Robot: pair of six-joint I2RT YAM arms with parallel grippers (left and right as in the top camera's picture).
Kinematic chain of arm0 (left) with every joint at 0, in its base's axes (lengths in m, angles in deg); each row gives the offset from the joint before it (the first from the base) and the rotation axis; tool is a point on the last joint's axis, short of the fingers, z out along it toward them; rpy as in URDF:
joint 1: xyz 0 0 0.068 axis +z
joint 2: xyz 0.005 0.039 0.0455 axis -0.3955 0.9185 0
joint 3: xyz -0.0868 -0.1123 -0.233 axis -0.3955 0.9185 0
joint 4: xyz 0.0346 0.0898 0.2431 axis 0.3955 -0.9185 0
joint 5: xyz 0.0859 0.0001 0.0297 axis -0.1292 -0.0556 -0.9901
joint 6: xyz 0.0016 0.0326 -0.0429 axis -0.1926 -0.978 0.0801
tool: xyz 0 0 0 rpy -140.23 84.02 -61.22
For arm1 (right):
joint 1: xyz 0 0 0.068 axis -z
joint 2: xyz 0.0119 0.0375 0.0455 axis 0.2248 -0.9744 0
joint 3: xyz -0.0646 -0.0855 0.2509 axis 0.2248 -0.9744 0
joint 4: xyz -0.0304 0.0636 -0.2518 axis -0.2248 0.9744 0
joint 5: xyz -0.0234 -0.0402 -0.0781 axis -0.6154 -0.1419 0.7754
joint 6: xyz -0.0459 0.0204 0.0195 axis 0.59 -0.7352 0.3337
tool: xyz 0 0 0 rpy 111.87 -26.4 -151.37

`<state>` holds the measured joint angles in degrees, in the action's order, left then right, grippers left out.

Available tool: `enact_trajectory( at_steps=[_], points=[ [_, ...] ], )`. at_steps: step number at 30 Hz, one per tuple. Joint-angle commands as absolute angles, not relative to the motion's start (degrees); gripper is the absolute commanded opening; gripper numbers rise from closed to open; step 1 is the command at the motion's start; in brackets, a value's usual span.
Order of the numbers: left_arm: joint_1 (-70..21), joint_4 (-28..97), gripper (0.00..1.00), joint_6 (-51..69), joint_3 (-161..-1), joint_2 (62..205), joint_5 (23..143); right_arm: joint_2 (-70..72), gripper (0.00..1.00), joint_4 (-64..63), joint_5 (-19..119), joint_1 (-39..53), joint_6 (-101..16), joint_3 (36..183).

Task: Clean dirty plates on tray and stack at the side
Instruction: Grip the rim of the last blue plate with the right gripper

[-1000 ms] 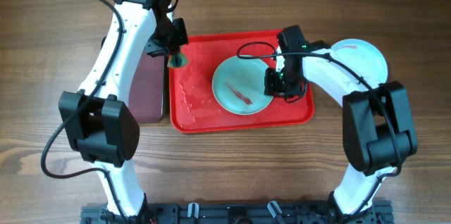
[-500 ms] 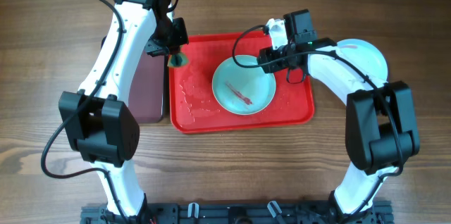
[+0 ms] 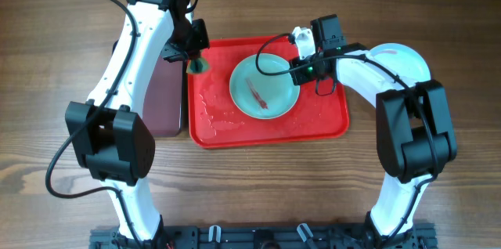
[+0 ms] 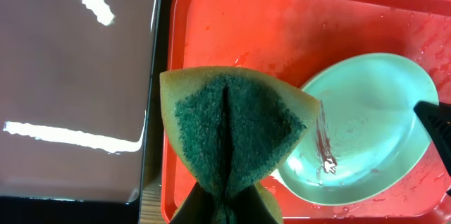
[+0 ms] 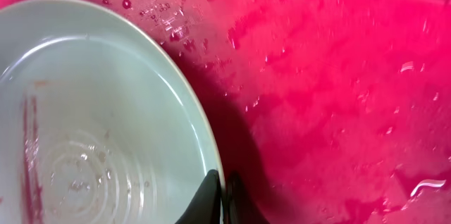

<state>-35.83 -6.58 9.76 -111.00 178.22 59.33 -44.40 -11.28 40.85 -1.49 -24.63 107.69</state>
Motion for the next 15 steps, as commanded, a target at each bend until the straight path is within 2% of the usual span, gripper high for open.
enact_trajectory(
  at_steps=[1, 6, 13, 15],
  points=[
    [-35.9, -6.4, 0.04, 9.2, -111.9, 177.0, 60.0, -45.1, 0.05, -6.9, 41.7, -1.8, -36.0, 108.6],
    [-35.9, -6.4, 0.04, 9.3, -111.9, 177.0, 60.0, -44.2, 0.04, 3.1, 35.7, -2.5, -61.7, 107.7],
    [-36.1, -6.4, 0.04, 9.2, -111.9, 177.1, 60.0, -44.3, 0.06, -0.6, 37.5, -5.8, -64.3, 106.7],
    [-36.3, -6.1, 0.04, 9.3, -111.7, 177.1, 60.0, -44.3, 0.04, -1.6, 38.6, -5.8, -64.2, 106.7]
  ],
)
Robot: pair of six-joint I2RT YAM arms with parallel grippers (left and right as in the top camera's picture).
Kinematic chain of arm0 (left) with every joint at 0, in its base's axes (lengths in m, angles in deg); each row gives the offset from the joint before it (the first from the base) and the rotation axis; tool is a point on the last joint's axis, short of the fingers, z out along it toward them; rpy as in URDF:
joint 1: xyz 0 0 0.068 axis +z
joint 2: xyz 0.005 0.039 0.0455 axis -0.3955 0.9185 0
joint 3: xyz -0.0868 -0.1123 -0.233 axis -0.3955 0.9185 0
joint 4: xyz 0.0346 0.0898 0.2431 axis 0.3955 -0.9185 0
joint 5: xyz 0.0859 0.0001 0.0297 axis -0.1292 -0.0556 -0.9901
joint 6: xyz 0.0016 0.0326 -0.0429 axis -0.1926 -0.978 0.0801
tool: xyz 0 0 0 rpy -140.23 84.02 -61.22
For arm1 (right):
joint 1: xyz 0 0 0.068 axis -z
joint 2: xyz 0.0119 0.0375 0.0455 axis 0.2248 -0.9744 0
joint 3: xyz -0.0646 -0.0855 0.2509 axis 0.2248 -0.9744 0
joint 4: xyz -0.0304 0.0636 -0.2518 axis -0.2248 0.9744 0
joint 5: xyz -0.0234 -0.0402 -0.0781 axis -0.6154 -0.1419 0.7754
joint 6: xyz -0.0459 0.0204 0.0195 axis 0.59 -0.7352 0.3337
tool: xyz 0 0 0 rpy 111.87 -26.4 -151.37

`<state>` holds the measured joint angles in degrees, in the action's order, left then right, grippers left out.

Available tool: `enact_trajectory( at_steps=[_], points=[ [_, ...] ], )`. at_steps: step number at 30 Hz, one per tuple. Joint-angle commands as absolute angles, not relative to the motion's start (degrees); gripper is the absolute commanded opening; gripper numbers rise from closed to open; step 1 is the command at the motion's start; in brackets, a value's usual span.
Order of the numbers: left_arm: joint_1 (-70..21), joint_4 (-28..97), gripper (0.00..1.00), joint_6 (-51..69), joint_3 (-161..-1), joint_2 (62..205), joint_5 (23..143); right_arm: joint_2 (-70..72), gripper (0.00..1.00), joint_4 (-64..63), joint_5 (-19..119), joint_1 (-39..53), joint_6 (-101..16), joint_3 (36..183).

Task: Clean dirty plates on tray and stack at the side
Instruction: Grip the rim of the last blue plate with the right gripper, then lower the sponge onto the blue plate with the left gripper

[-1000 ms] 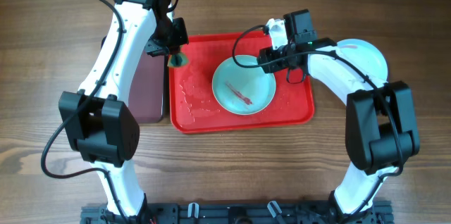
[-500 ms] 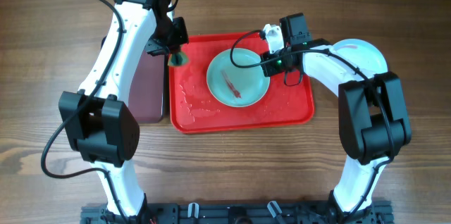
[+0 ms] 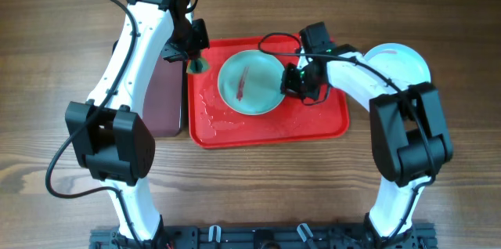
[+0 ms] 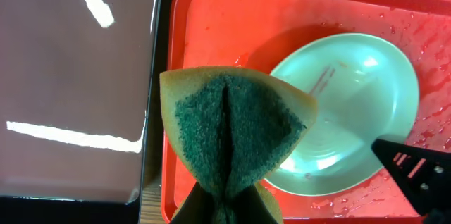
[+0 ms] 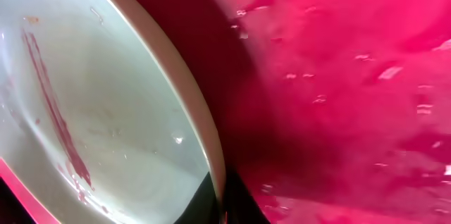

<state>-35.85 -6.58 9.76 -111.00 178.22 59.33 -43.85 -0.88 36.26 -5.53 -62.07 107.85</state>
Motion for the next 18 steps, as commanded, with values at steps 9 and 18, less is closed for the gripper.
enact_trajectory(
  at_steps=[9, 18],
  points=[
    [-40.9, 3.7, 0.04, 1.1, -103.4, 179.2, 65.6, -44.3, 0.04, -3.0, 39.1, -5.8, -58.6, 106.6],
    [-43.2, 12.3, 0.04, -1.8, -94.8, 184.2, 65.8, -44.3, 0.04, -3.5, 39.2, -5.8, -58.6, 106.6]
  ],
)
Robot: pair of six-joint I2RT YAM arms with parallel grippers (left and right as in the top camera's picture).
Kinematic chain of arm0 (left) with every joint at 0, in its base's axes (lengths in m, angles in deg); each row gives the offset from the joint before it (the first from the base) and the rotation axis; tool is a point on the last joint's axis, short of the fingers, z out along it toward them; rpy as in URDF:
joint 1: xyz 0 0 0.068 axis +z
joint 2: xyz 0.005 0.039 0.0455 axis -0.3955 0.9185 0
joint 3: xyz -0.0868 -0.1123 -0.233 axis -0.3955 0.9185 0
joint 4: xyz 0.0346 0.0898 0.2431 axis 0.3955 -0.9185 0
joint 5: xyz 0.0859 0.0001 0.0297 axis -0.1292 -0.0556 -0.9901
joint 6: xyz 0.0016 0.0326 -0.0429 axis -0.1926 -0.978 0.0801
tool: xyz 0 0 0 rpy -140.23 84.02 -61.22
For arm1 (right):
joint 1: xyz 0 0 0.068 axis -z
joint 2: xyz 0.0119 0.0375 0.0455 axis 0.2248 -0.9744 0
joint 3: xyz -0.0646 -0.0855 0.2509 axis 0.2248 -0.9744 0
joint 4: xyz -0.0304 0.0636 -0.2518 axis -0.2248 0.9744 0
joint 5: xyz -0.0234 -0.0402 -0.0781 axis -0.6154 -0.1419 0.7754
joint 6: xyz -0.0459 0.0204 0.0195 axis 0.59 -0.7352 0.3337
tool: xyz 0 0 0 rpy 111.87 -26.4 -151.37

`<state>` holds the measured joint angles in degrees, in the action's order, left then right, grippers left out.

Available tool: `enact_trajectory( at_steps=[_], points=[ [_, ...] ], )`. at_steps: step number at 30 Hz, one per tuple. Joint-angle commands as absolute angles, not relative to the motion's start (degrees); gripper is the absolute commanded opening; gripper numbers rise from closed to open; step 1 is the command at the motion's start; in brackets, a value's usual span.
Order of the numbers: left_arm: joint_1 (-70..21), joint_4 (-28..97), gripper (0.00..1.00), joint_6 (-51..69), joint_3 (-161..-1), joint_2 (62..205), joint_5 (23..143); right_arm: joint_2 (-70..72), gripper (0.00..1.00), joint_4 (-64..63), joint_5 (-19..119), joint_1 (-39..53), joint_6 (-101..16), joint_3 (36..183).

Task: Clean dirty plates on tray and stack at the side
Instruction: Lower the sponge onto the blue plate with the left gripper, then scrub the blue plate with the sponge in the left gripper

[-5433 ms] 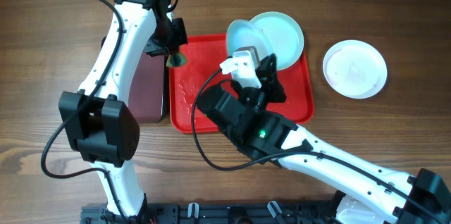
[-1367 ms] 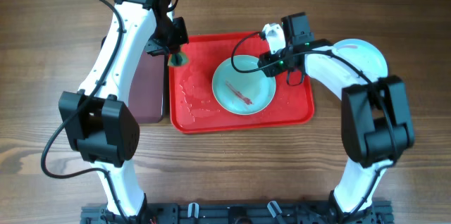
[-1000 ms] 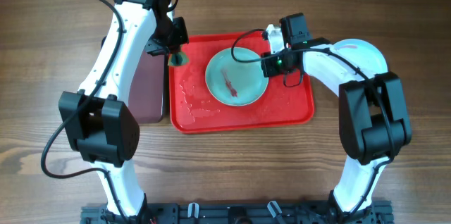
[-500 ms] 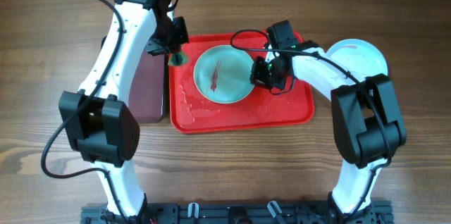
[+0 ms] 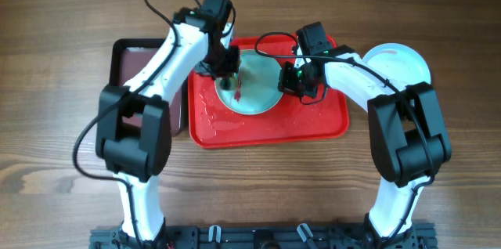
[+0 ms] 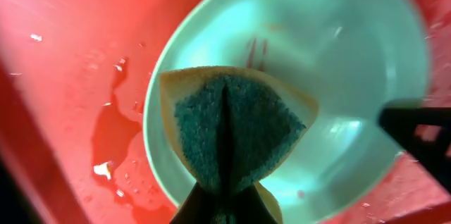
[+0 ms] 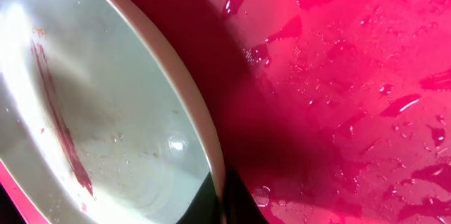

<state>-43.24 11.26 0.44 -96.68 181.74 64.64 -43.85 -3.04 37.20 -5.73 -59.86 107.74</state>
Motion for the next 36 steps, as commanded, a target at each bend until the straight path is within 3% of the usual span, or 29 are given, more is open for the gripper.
enact_trajectory(
  at_steps=[1, 12, 23, 30, 36],
  points=[
    [-43.2, 12.8, 0.04, -1.8, -94.4, 184.8, 65.8, -44.3, 0.04, -3.5, 39.2, -5.8, -58.5, 106.6],
    [-45.3, 16.5, 0.04, -1.5, -92.5, 188.4, 66.6, -44.3, 0.04, -3.5, 39.2, -5.8, -58.3, 106.6],
    [-50.5, 24.0, 0.04, 7.4, -91.5, 188.4, 69.8, -44.3, 0.04, -3.6, 39.2, -5.8, -58.2, 106.6],
    [-49.9, 34.6, 0.04, 8.0, -91.5, 188.4, 61.1, -44.3, 0.04, -3.3, 39.2, -5.8, -58.1, 106.6],
    [-48.7, 29.6, 0.04, 10.0, -91.5, 188.4, 50.2, -44.3, 0.04, -3.4, 39.2, -5.8, -58.3, 106.6]
  ],
)
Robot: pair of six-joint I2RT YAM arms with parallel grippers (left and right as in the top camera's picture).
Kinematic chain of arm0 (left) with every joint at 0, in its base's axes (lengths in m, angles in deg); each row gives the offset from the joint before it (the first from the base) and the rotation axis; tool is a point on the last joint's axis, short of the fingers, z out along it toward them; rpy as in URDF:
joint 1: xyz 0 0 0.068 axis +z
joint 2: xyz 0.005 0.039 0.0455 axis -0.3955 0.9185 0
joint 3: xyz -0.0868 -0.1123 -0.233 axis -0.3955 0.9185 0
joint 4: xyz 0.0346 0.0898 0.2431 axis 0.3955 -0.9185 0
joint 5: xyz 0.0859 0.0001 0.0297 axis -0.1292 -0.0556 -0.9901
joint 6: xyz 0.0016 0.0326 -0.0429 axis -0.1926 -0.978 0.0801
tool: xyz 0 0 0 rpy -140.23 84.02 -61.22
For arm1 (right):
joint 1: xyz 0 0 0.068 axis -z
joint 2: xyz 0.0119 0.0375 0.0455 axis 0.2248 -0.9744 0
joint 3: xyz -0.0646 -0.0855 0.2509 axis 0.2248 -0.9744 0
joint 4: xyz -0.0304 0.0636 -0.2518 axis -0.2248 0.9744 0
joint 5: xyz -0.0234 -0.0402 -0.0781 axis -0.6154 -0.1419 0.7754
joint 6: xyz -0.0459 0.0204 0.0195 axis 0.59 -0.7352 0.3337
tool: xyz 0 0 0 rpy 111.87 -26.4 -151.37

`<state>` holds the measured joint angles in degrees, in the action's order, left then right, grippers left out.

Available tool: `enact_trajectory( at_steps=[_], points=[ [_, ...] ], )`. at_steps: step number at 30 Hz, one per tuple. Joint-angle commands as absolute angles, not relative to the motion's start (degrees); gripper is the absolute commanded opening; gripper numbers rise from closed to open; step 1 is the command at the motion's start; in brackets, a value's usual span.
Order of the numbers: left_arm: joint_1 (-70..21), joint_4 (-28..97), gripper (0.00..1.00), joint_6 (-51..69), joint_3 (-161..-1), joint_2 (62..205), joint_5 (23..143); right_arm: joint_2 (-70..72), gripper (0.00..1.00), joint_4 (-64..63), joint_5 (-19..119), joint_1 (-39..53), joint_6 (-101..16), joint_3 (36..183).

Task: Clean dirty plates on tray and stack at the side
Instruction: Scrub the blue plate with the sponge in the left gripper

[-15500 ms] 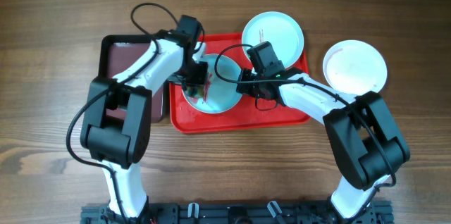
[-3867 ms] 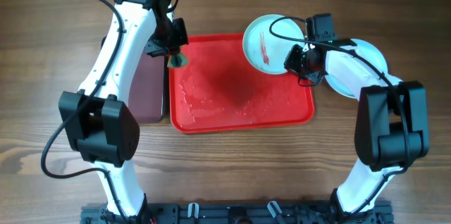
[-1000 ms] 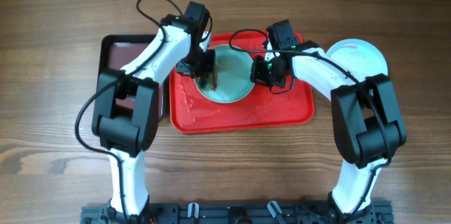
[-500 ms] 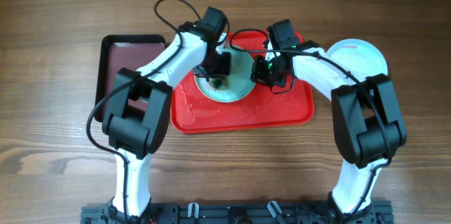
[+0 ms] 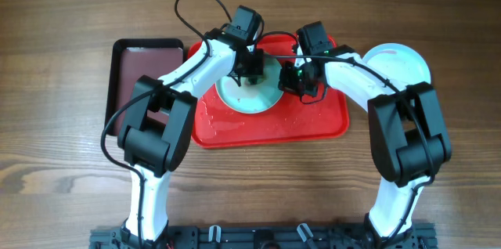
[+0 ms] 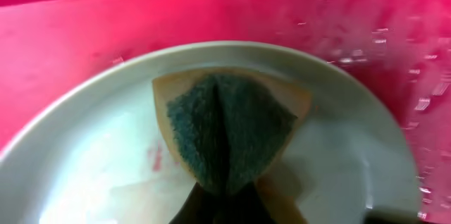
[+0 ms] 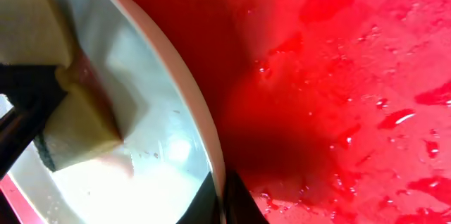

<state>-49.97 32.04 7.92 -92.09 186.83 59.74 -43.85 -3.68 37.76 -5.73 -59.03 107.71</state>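
Observation:
A pale green plate [image 5: 249, 92] lies tilted on the red tray [image 5: 313, 124], its right rim lifted. My right gripper [image 5: 293, 77] is shut on that rim [image 7: 211, 175]. My left gripper [image 5: 249, 73] is shut on a folded yellow and green sponge [image 6: 227, 129], which presses on the plate's inner face [image 6: 106, 160] near the far rim. The sponge [image 7: 70, 122] shows in the right wrist view too, against the plate [image 7: 155, 139]. A faint red smear [image 6: 155, 157] lies beside the sponge.
A white plate [image 5: 403, 65] sits on the table right of the tray. A dark brown tray [image 5: 145, 84] lies left of the red tray. Water drops and smears cover the red tray's floor [image 7: 366, 97].
My left gripper has moved with the sponge from the plate's left part to its far middle, and the sponge now touches the plate. The right gripper still holds the tilted rim.
First my left gripper held the sponge at the tray's left corner while my right gripper gripped the plate's right rim, the plate lying flat. Then the plate stood tilted and further left. After that the sponge hung over the plate, and now it presses on it.

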Motion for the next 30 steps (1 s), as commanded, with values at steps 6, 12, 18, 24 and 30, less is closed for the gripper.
enact_trajectory(
  at_steps=[6, 12, 18, 24, 30],
  points=[
    [-44.0, 19.8, 0.04, 15.5, -91.5, 188.4, 52.1, -44.3, 0.04, -3.4, 39.2, -5.8, -58.3, 106.6],
    [-43.0, 12.2, 0.04, 9.4, -91.5, 188.4, 62.9, -44.3, 0.04, -3.5, 39.2, -5.8, -58.3, 106.6],
    [-44.7, 6.3, 0.04, -1.5, -91.5, 188.4, 73.0, -44.3, 0.04, -3.5, 39.2, -5.8, -58.6, 106.6],
    [-48.3, 11.0, 0.04, -0.8, -91.5, 188.4, 78.2, -44.9, 0.04, -4.7, 32.8, -5.5, -58.7, 106.6],
    [-47.8, 14.4, 0.04, 2.0, -91.5, 188.4, 78.2, -49.4, 0.04, -5.9, 25.3, -3.3, -57.0, 106.6]
  ],
)
